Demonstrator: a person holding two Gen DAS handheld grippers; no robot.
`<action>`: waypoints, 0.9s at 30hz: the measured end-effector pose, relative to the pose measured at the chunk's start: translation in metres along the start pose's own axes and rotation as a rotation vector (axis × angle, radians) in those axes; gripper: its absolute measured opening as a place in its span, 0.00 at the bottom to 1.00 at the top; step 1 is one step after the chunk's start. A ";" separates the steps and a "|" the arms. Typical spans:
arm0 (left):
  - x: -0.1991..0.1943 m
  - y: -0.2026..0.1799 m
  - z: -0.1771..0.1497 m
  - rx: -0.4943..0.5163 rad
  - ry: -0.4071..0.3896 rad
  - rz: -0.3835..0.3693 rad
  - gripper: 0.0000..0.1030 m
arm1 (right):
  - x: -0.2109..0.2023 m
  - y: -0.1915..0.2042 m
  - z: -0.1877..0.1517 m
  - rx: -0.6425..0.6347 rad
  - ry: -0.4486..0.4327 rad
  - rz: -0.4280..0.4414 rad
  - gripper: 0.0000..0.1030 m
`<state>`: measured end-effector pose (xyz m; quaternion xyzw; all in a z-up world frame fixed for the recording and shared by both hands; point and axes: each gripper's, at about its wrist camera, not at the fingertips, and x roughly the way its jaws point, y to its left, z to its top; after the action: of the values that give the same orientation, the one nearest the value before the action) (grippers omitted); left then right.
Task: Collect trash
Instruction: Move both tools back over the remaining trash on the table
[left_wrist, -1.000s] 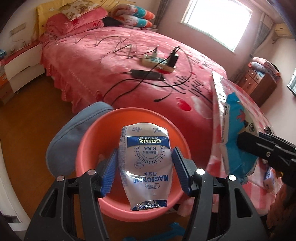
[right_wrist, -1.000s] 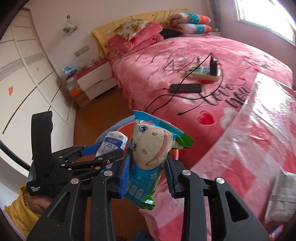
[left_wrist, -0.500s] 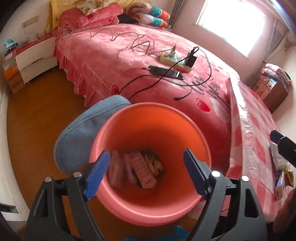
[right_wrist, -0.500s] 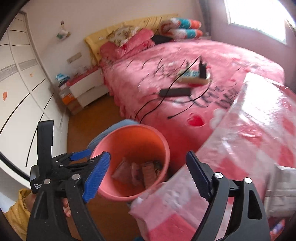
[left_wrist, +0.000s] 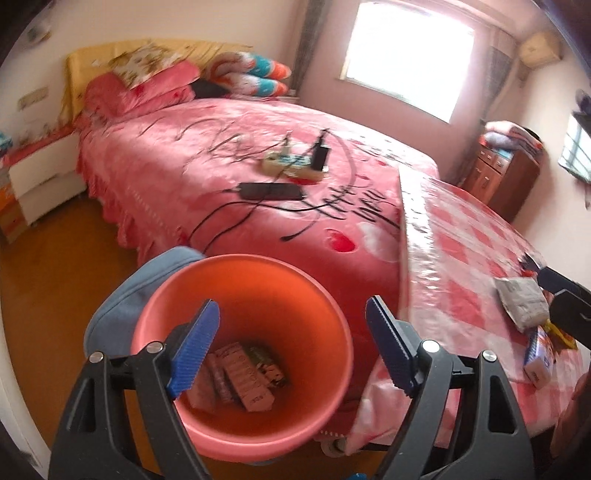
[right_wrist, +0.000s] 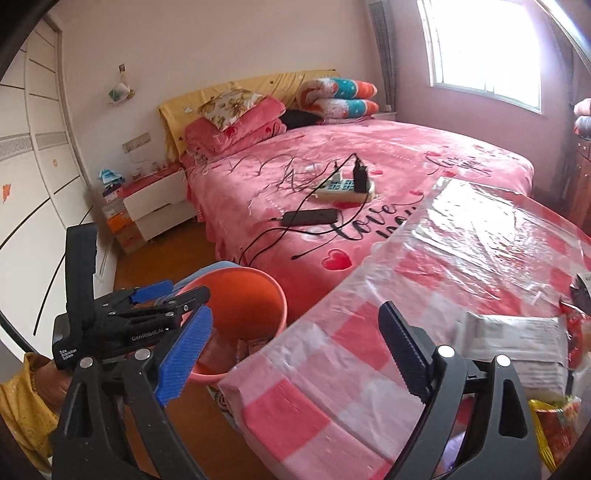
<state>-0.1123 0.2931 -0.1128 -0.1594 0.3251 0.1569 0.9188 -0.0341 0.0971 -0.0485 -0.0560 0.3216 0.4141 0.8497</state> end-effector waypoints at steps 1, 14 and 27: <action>0.000 -0.006 0.001 0.012 0.005 -0.006 0.80 | -0.002 -0.001 -0.001 0.003 -0.005 -0.001 0.88; 0.006 -0.059 0.000 0.062 0.124 -0.061 0.79 | -0.045 -0.049 -0.011 0.119 -0.068 -0.013 0.93; -0.003 -0.117 -0.003 0.161 0.109 -0.139 0.79 | -0.076 -0.086 -0.017 0.176 -0.118 -0.053 0.93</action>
<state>-0.0704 0.1858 -0.0907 -0.1153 0.3744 0.0574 0.9183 -0.0127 -0.0158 -0.0312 0.0349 0.3044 0.3640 0.8796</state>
